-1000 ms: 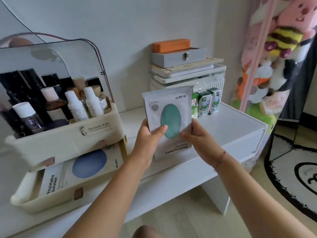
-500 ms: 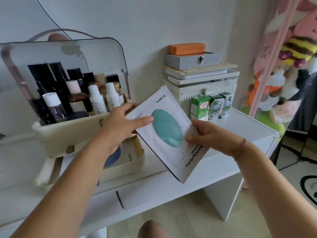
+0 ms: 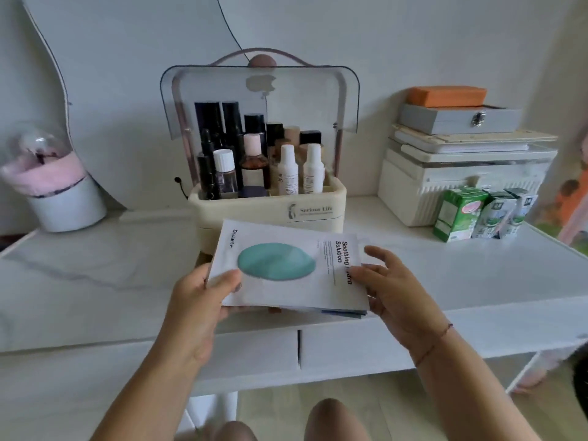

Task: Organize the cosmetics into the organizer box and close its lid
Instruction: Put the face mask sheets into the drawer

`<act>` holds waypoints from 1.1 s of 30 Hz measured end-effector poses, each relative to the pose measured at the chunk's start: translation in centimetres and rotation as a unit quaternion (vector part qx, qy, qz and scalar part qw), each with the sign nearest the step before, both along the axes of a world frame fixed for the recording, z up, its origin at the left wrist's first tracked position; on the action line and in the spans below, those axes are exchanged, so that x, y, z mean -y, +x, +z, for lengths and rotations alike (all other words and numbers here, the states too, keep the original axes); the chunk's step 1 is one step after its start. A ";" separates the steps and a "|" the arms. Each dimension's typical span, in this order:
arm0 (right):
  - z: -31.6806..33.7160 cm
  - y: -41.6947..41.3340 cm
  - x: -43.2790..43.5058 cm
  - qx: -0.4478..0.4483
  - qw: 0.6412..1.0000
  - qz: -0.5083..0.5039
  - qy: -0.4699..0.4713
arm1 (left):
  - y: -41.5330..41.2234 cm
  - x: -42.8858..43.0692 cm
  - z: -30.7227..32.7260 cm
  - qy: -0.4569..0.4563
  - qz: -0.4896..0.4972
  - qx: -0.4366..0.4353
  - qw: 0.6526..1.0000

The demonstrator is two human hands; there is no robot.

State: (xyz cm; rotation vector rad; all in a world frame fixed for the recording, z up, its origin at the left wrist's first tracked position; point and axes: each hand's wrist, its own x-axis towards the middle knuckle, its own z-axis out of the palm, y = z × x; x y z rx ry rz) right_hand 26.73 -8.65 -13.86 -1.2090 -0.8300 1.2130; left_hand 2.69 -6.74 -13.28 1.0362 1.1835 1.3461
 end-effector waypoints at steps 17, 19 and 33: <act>-1.0 -2.1 0.2 0.641 0.741 0.046 0.192 | -4.1 -0.3 -0.5 0.137 -0.088 -0.368 0.915; -0.9 -1.8 0.0 0.668 0.717 0.045 0.196 | -4.7 -0.4 -0.1 0.144 -0.104 -0.367 0.913; -0.7 -0.9 -4.2 0.686 0.702 0.156 0.114 | -3.8 -2.5 -1.9 0.201 0.028 -0.546 0.812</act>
